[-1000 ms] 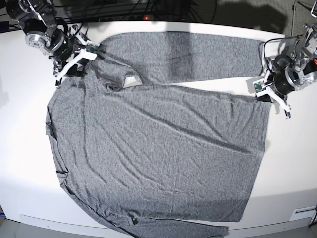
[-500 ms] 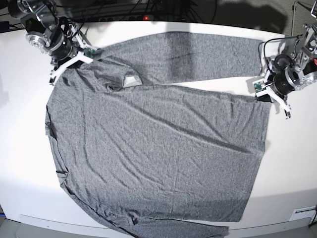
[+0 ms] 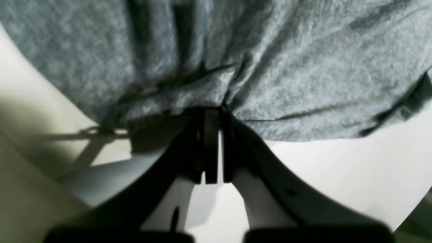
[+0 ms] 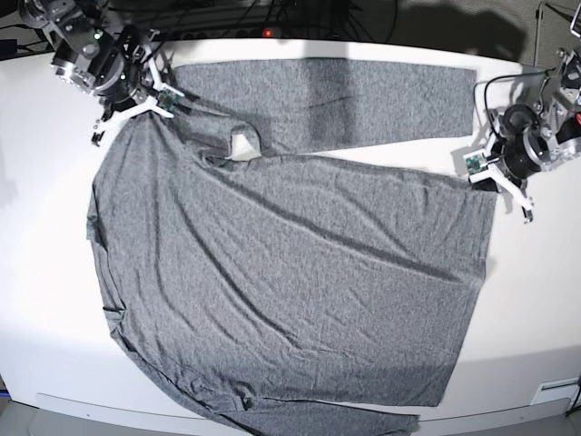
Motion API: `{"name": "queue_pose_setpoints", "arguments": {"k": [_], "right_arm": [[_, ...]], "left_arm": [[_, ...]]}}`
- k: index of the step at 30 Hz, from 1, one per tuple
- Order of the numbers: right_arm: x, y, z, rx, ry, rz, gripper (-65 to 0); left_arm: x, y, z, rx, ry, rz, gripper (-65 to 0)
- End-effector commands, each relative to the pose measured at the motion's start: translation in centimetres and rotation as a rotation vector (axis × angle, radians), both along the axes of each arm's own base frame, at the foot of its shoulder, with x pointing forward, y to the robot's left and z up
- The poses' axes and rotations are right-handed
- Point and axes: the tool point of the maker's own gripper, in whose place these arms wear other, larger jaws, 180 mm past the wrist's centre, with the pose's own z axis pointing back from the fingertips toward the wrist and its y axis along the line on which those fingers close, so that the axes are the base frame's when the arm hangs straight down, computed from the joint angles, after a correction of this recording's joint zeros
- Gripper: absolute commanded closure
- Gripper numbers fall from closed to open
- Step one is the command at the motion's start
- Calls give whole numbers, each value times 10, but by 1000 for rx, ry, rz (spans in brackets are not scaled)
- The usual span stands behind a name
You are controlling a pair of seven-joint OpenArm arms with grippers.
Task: Fold the T-shirt properly
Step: 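Grasp the shirt's shoulder edge with the right gripper, then pull the grasped shoulder edge toward the body with the right gripper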
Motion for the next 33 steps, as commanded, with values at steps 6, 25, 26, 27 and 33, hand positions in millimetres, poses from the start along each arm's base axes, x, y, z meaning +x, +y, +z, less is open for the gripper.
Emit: {"name": "queue_pose_setpoints", "arguments": {"k": [6, 25, 26, 27, 33], "right_arm": [[34, -23, 32, -22, -140, -75, 0], [114, 19, 76, 250, -351, -215, 0], [119, 21, 78, 260, -363, -219, 0], [122, 24, 81, 270, -373, -222, 0], [142, 43, 92, 359, -416, -252, 0]], "left_arm": [[28, 6, 26, 5, -88, 1, 0], [85, 2, 82, -62, -225, 35, 0], [86, 2, 83, -61, -228, 35, 0], [87, 2, 85, -62, -233, 35, 0], [90, 5, 87, -50, -236, 45, 0]]}}
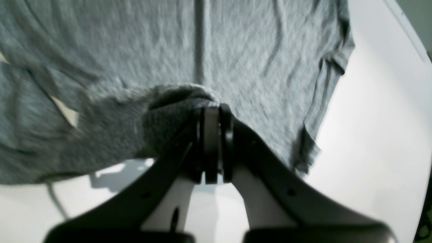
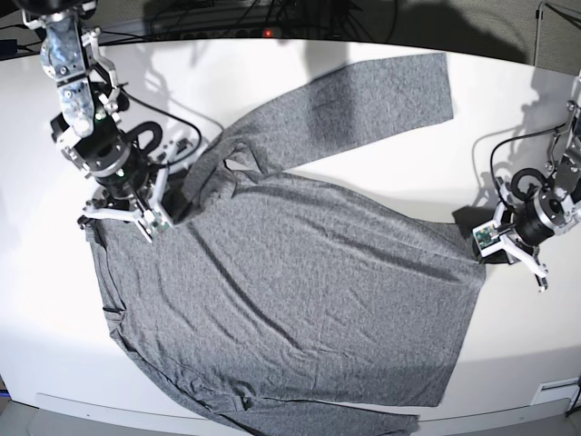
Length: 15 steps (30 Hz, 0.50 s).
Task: Fold the T-shirt properly
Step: 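Pull the grasped shoulder edge toward the body with the right gripper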
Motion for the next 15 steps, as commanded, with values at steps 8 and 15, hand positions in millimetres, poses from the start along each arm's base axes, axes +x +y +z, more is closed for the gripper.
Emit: {"name": "queue_pose_setpoints", "arguments": {"k": [8, 15], "right_arm": [[38, -13, 8, 38, -59, -98, 0], [63, -32, 12, 78, -82, -189, 0]], "left_arm": [[21, 32, 9, 20, -25, 73, 0], [42, 31, 31, -73, -68, 97, 0]]}}
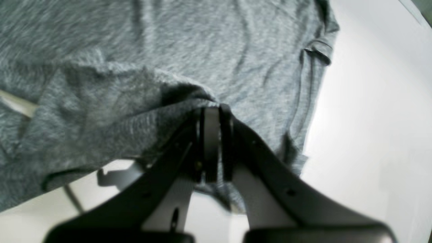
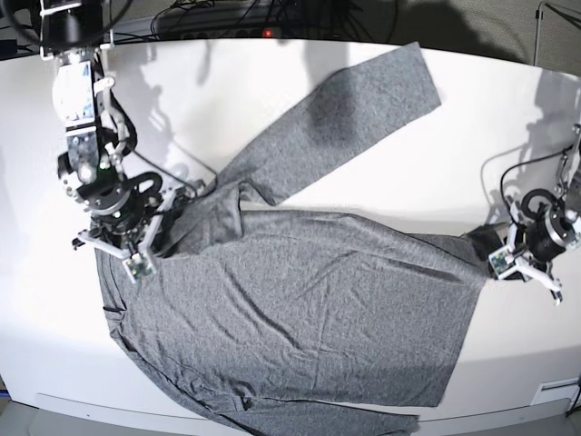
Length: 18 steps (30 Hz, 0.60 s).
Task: Fold the T-shirt properly
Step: 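Pull the grasped shoulder edge toward the body with the right gripper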
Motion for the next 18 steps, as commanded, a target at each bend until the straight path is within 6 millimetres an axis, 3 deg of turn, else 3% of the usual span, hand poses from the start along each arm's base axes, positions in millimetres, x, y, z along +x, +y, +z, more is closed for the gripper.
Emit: {"name": "queue_pose_setpoints", "arguments": {"k": [1, 6, 10, 14, 18], "right_arm": [[13, -4, 18, 14, -58, -12, 0], [25, -19, 26, 52, -80, -62, 0], [29, -40, 38, 54, -110, -118, 0], [29, -56, 46, 59, -137, -159, 0], [29, -57, 46, 60, -137, -163, 0]], "left_arm": [[15, 3, 24, -8, -68, 1, 0], [25, -24, 28, -68, -92, -15, 0], [32, -39, 18, -115, -76, -1, 0], [46, -35, 4, -110, -47, 39, 0], [62, -29, 8, -124, -60, 52, 0]]}}
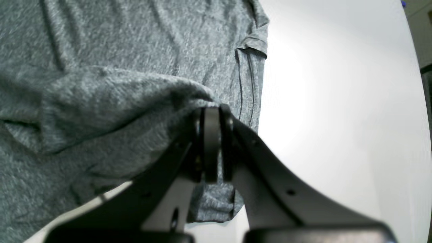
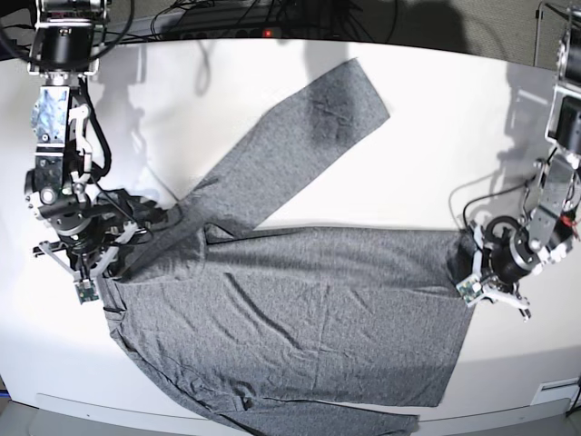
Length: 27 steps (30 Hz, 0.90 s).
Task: Fold the T-shirt properly
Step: 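Pull the grasped shoulder edge toward the body with the right gripper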
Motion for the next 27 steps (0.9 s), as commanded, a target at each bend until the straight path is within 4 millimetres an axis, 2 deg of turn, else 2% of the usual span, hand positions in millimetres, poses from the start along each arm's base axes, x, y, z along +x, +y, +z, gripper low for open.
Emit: {"name": "queue_pose_setpoints", "arguments": {"k": [1, 6, 17, 20, 27], "right_arm": [[10, -4, 19, -7, -66, 2, 0], [14, -10, 7, 10, -55, -11, 0], [50, -25, -4, 63, -9, -26, 0], [54, -28, -12, 80, 15, -36, 0], [56, -30, -32, 114, 32, -32, 0]], "left_arm": [[18, 7, 27, -6, -72, 13, 0], [25, 6, 33, -11, -83, 17, 0], [25, 2, 36, -32, -98, -2, 0], [25, -7, 37, -54, -109, -21, 0], [26, -26, 20, -122, -95, -16, 0]]}}
